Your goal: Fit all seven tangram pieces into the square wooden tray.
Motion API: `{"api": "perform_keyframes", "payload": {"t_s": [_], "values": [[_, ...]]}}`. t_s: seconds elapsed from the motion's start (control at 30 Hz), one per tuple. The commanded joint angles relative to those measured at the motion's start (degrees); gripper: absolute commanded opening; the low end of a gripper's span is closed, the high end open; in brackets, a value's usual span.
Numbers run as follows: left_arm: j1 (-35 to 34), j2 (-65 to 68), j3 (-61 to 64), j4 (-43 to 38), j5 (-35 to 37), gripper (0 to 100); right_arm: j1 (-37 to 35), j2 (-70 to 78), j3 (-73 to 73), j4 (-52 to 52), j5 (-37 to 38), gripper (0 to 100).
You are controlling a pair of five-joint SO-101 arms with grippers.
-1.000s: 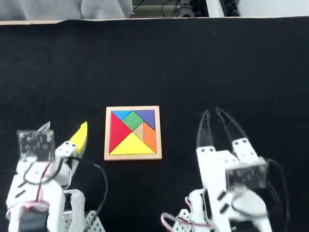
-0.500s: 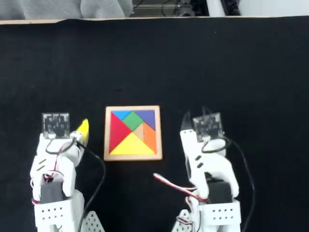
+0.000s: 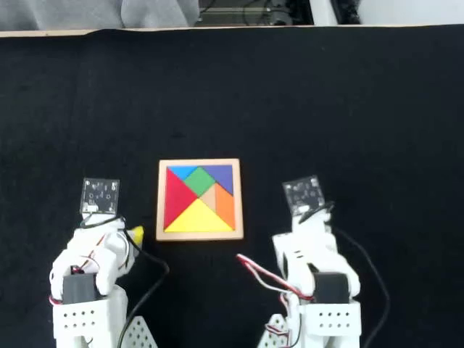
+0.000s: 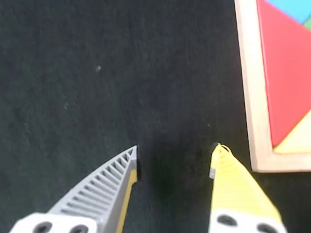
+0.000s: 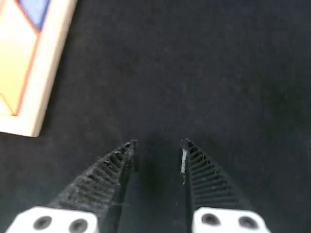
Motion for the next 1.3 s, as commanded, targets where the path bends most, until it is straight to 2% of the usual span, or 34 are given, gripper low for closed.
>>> {"api": "perform_keyframes", "payload": {"t_s": [0.0, 0.2, 1.27], "values": [[-0.5, 0.0, 1.1, 1.8, 0.1, 24, 3.7, -2.5, 0.0, 0.5, -0.6, 14.5], [-4.5, 0.0, 1.2, 1.6, 0.0, 24, 7.1, -2.5, 0.0, 0.5, -0.6, 14.6], [-4.3, 0.0, 1.2, 1.6, -0.4, 24, 7.3, -2.5, 0.0, 0.5, -0.6, 14.6]]}}
